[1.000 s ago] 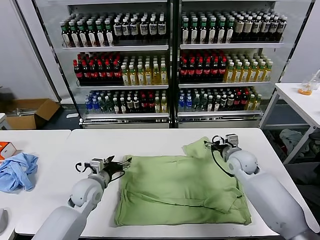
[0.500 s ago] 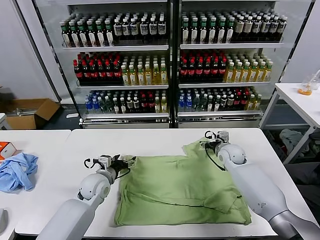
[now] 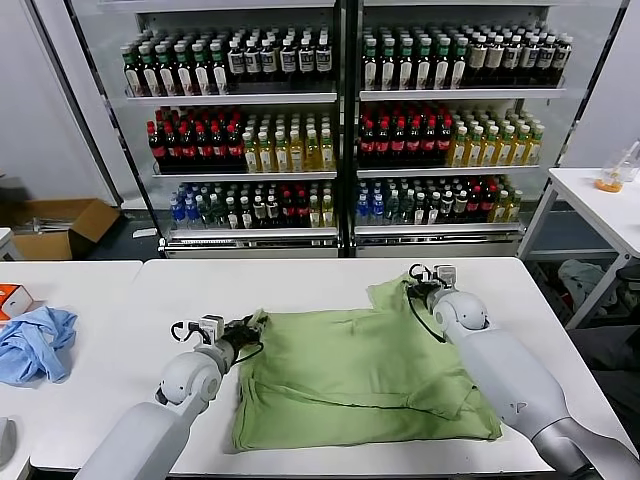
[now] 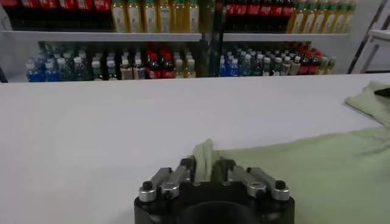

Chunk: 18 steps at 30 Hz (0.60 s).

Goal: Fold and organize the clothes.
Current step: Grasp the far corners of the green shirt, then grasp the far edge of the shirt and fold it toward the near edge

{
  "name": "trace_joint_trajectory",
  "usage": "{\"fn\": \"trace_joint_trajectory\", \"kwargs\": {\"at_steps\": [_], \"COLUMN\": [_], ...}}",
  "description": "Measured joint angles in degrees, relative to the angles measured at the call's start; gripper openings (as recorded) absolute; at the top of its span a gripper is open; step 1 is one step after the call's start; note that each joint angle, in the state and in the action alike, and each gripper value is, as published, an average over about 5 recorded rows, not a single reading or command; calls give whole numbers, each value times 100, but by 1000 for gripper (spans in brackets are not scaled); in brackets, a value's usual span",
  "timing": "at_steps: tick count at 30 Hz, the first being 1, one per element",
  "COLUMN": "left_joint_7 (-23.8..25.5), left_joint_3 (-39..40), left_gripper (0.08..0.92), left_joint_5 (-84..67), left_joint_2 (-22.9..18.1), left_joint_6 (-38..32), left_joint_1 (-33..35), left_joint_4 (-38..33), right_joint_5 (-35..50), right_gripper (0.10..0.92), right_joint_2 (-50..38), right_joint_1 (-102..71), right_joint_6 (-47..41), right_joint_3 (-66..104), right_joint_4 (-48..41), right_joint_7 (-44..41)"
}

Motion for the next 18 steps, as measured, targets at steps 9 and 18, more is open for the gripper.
{"fn": "trace_joint_trajectory", "kwargs": {"at_steps": [9,18], "left_joint_7": [35,45], "left_joint_3": [-141,-385], "left_gripper": [88,88], "left_joint_5": [-280,-595], "left_joint_2": [101,257], "left_joint_6": [-201,-338], "left_joint_1": [102,326], "left_joint_4": [-154,-581], "right_joint_5": [155,411], "right_gripper": [105,105], "right_joint_2": [-143,-497], "right_joint_1": [-186,-473], "right_joint_6": [85,83], "right_joint_3": [108,423], "right_joint_4": [453,1268], "right_joint_7": [-22,86]}}
